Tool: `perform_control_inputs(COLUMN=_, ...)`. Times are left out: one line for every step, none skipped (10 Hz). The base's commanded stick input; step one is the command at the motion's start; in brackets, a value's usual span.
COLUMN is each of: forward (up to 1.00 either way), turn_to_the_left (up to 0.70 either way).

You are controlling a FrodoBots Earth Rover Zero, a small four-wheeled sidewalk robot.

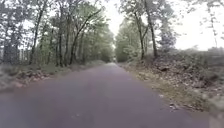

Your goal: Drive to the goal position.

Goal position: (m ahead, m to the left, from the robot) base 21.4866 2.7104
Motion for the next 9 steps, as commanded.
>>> perform_control_inputs(forward=0.70, turn_to_the_left=0.00)
perform_control_inputs(forward=0.70, turn_to_the_left=0.00)
perform_control_inputs(forward=0.70, turn_to_the_left=0.00)
perform_control_inputs(forward=0.70, turn_to_the_left=0.00)
perform_control_inputs(forward=0.70, turn_to_the_left=0.00)
perform_control_inputs(forward=0.70, turn_to_the_left=0.00)
perform_control_inputs(forward=0.70, turn_to_the_left=0.00)
perform_control_inputs(forward=0.70, turn_to_the_left=0.00)
perform_control_inputs(forward=0.70, turn_to_the_left=0.00)
